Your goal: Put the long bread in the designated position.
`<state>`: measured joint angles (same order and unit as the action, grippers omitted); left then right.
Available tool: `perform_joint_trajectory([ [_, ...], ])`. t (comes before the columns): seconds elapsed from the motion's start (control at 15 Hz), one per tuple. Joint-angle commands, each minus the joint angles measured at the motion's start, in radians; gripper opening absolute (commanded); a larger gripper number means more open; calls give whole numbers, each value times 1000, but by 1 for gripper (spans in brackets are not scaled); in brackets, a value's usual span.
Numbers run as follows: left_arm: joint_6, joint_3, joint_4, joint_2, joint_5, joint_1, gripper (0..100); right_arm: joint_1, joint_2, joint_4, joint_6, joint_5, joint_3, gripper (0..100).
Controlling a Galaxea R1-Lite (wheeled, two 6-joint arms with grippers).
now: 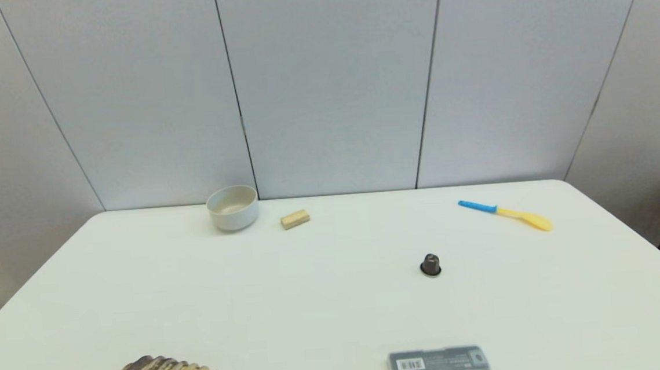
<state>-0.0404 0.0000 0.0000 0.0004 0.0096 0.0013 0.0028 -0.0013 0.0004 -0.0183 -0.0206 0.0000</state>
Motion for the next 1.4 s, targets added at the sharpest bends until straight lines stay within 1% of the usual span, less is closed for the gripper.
perform_joint_trajectory([
  [0.07,-1,0,0,1,1,0,100,0,1,0,1,-1,0,100],
  [1.4,8,0,0,1,-3,0,100,0,1,0,1,1,0,100],
])
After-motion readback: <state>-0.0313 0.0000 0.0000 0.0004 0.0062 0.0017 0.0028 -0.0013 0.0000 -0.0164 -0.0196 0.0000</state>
